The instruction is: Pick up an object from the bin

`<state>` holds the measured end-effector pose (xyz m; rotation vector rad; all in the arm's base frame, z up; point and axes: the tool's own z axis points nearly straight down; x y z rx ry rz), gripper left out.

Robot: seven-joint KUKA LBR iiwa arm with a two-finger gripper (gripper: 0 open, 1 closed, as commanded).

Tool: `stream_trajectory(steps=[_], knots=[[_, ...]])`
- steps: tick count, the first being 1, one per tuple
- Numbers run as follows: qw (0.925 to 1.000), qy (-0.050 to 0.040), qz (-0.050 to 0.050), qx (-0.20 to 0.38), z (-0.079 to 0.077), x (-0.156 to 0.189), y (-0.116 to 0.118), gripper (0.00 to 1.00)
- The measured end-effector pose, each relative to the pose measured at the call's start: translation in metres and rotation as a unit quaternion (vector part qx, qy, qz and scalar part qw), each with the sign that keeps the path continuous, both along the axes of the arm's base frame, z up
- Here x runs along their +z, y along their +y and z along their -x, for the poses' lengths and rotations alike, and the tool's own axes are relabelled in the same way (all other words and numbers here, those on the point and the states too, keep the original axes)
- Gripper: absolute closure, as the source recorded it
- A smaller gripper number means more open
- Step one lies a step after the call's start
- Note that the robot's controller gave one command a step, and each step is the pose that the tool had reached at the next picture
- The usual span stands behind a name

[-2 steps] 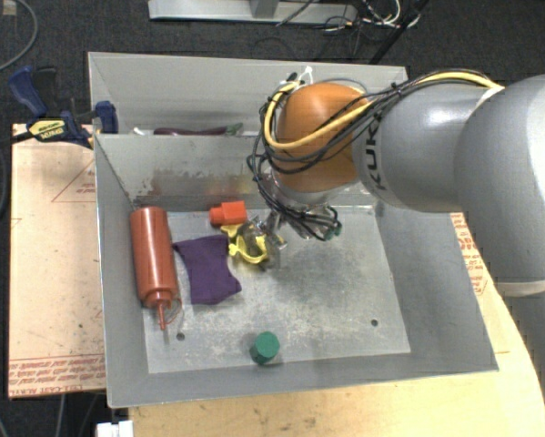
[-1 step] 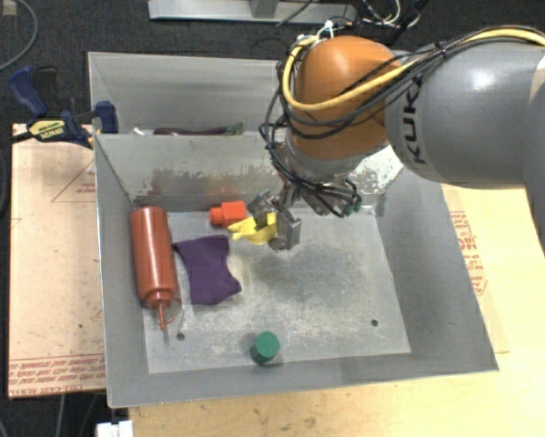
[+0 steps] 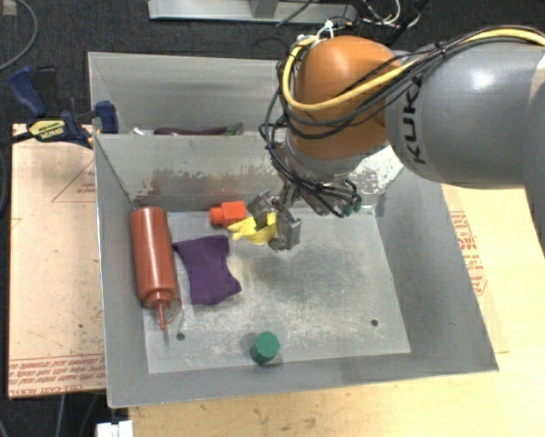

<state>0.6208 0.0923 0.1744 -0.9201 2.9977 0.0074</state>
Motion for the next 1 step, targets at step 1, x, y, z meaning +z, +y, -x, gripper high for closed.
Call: stream_trajectory(steps=[1], knots=[[1.0000,0.0005,-0.001,-0.009,-0.0087,0.0282,-0.0091,1.00]])
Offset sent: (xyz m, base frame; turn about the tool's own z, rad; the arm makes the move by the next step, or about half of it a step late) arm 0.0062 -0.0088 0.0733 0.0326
